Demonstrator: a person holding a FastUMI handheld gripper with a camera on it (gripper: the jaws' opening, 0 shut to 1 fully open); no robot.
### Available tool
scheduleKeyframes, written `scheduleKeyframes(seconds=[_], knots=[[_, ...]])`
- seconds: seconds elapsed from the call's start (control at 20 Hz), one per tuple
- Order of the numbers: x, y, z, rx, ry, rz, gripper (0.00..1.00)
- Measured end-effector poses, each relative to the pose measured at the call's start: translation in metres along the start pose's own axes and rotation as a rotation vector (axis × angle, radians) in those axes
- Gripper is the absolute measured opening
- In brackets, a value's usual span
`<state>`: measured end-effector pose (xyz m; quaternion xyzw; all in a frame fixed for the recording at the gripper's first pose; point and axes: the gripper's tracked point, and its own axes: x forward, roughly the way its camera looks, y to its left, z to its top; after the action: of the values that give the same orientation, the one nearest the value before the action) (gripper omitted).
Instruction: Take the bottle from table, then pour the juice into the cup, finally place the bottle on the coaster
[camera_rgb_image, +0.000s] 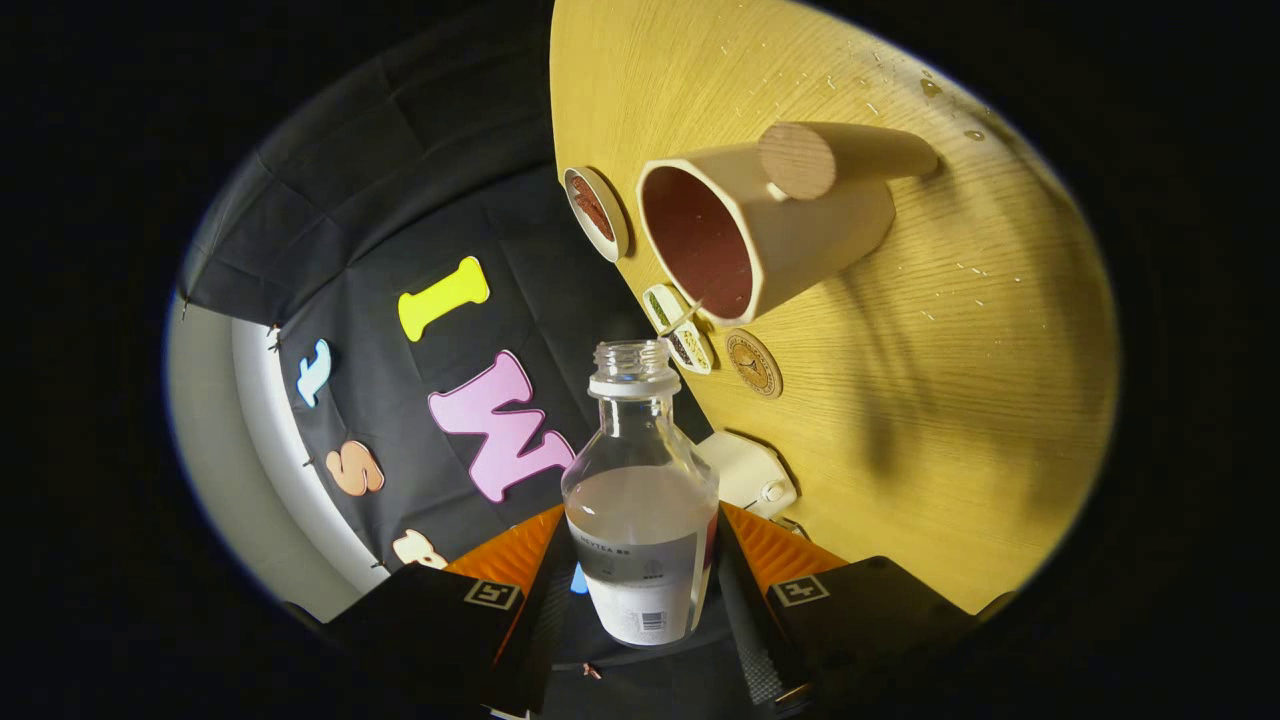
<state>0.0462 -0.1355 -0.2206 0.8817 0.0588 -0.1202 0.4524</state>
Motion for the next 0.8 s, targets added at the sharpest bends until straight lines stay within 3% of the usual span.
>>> scheduleKeyframes(seconds=[0.8], knots=[[0.012,0.007,0.012,0.051,-0.042,0.008,0.75]])
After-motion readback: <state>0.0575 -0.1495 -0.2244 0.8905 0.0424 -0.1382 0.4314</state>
